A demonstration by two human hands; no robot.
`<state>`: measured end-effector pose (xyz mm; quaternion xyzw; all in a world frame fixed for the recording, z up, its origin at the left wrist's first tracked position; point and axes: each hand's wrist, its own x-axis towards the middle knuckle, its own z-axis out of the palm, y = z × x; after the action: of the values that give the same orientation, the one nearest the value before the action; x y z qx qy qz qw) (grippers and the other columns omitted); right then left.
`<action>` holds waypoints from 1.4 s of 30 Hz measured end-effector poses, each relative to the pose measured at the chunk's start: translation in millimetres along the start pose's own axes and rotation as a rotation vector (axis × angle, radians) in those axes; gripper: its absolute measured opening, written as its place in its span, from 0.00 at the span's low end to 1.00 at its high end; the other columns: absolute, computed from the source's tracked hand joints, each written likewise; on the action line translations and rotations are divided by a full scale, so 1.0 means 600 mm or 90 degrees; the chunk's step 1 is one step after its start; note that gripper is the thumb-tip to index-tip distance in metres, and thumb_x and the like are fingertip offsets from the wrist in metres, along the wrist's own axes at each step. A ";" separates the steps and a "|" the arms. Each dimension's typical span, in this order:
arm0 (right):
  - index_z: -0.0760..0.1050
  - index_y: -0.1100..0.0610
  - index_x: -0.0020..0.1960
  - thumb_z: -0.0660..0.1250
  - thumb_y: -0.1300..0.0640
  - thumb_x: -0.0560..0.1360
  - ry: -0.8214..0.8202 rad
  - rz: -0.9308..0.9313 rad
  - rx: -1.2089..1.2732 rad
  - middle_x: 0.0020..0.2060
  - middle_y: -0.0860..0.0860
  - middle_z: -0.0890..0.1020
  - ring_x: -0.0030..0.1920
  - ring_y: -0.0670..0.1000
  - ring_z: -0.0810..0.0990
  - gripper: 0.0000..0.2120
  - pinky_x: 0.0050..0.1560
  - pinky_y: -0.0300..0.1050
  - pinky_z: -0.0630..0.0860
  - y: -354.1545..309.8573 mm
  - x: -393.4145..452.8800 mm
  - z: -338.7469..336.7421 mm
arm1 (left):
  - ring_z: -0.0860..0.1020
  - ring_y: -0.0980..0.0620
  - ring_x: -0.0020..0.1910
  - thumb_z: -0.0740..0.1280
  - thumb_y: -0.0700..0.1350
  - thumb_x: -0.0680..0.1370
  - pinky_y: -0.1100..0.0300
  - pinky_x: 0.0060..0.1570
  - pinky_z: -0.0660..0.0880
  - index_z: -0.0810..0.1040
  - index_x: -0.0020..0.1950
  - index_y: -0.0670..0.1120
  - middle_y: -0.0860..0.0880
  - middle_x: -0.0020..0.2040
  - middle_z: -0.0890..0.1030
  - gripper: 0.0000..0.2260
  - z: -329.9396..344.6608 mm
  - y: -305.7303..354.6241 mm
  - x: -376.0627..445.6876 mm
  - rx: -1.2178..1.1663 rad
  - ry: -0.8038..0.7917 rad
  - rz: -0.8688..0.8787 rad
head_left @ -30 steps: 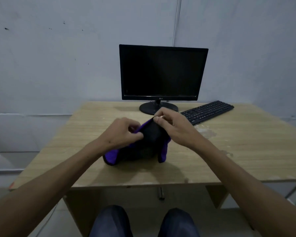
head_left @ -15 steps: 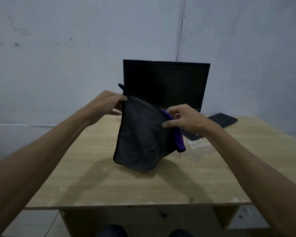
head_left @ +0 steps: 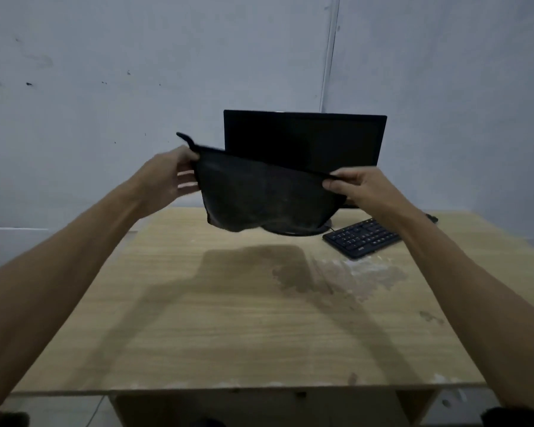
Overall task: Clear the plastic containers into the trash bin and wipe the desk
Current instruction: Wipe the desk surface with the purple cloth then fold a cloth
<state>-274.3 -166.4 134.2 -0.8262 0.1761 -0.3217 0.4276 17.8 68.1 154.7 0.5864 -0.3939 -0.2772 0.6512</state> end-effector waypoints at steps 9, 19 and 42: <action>0.87 0.56 0.57 0.73 0.62 0.78 -0.503 0.398 -0.074 0.54 0.53 0.88 0.55 0.49 0.84 0.09 0.55 0.40 0.81 0.117 -0.153 0.051 | 0.80 0.49 0.34 0.68 0.40 0.74 0.55 0.46 0.82 0.77 0.31 0.45 0.43 0.33 0.77 0.11 -0.007 -0.161 -0.147 0.377 -0.270 -0.353; 0.85 0.56 0.59 0.71 0.61 0.80 -0.530 0.436 -0.036 0.57 0.57 0.86 0.59 0.55 0.85 0.10 0.55 0.46 0.83 0.113 -0.137 0.052 | 0.84 0.40 0.59 0.70 0.36 0.78 0.47 0.63 0.80 0.83 0.61 0.36 0.36 0.56 0.85 0.12 -0.021 -0.149 -0.137 0.411 -0.377 -0.463; 0.84 0.53 0.42 0.78 0.54 0.74 -0.070 0.218 -0.336 0.39 0.48 0.84 0.44 0.49 0.82 0.05 0.41 0.41 0.72 0.268 0.016 0.156 | 0.78 0.46 0.31 0.71 0.42 0.75 0.60 0.28 0.72 0.80 0.36 0.41 0.43 0.34 0.82 0.08 -0.022 -0.267 0.009 0.665 -0.048 -0.316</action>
<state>-206.0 -208.6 -34.1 -0.8830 0.3670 -0.1433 0.2553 47.7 45.7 -1.8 0.8945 -0.3522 -0.2111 0.1768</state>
